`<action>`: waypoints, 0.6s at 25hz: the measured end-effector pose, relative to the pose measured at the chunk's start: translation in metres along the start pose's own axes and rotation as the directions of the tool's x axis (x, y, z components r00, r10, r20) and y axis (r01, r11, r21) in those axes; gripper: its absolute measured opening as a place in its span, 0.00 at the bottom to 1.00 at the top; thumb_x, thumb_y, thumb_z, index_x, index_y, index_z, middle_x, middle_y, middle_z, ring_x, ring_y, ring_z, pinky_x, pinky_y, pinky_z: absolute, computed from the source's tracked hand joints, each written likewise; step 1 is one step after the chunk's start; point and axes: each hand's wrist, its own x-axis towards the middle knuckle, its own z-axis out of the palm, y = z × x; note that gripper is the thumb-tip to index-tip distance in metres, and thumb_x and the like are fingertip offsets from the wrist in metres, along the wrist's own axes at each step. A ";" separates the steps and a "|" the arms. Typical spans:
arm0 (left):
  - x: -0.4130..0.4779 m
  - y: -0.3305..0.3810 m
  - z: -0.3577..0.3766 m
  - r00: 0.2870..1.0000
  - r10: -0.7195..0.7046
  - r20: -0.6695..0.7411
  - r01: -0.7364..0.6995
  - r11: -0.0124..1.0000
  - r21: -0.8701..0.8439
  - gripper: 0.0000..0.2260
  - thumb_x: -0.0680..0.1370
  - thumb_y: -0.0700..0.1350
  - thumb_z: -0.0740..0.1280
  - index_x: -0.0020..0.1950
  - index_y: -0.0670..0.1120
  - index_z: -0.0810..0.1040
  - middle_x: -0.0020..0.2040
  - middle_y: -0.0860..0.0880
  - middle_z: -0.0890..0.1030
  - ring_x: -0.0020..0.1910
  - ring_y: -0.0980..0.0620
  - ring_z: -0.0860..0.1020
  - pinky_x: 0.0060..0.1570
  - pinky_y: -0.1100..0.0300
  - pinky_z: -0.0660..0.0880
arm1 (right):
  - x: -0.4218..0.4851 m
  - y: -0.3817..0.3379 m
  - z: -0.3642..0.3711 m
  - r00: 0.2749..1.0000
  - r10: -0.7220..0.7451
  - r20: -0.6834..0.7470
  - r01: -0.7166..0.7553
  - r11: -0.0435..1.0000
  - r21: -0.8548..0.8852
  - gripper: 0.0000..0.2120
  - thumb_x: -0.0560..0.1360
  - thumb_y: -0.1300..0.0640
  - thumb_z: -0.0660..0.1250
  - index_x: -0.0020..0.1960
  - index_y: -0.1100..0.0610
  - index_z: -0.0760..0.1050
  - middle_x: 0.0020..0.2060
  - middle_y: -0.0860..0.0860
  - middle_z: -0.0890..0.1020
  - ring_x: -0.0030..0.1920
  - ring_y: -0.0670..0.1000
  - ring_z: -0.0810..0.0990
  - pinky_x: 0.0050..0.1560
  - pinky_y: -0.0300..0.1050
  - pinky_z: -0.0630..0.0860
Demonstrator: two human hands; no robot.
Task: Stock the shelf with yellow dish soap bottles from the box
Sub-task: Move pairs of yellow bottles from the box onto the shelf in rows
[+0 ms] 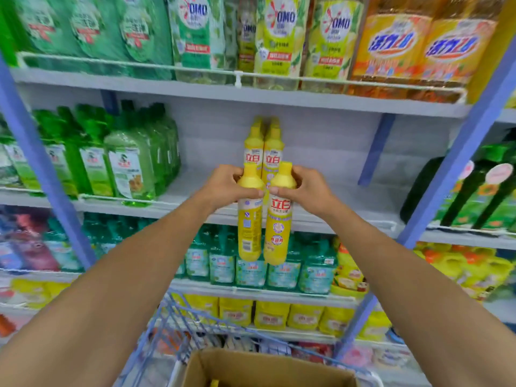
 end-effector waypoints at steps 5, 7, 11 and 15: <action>0.040 0.026 -0.026 0.996 0.039 -0.079 -0.040 0.999 -0.013 0.16 0.68 0.42 0.82 0.52 0.40 0.85 0.46 0.44 0.87 0.44 0.51 0.85 0.44 0.55 0.83 | 0.052 -0.021 -0.012 0.996 -0.081 -0.033 0.081 0.997 0.015 0.22 0.68 0.54 0.81 0.58 0.60 0.80 0.49 0.53 0.87 0.48 0.48 0.85 0.51 0.47 0.83; 0.058 0.031 -0.034 0.994 0.047 -0.096 -0.046 0.999 0.015 0.15 0.67 0.44 0.82 0.51 0.42 0.85 0.46 0.43 0.87 0.44 0.50 0.85 0.45 0.52 0.83 | 0.069 -0.025 -0.015 0.992 -0.111 -0.061 0.110 0.994 -0.016 0.25 0.66 0.47 0.82 0.57 0.58 0.81 0.48 0.51 0.87 0.48 0.49 0.86 0.51 0.49 0.83; 0.087 0.031 -0.044 0.993 0.041 -0.110 -0.035 0.998 0.056 0.17 0.64 0.48 0.83 0.49 0.43 0.86 0.43 0.46 0.87 0.45 0.48 0.86 0.46 0.48 0.84 | 0.094 -0.024 -0.018 0.988 -0.112 -0.109 0.103 0.990 -0.093 0.28 0.63 0.42 0.81 0.56 0.58 0.80 0.48 0.53 0.86 0.50 0.54 0.86 0.52 0.57 0.83; 0.108 0.023 -0.042 0.977 0.047 -0.206 -0.025 0.994 0.106 0.21 0.59 0.57 0.84 0.42 0.47 0.84 0.38 0.50 0.86 0.39 0.52 0.84 0.40 0.54 0.81 | 0.113 -0.012 -0.010 0.992 -0.061 -0.108 0.049 0.993 -0.109 0.29 0.63 0.43 0.81 0.57 0.59 0.80 0.49 0.53 0.86 0.50 0.53 0.85 0.52 0.59 0.82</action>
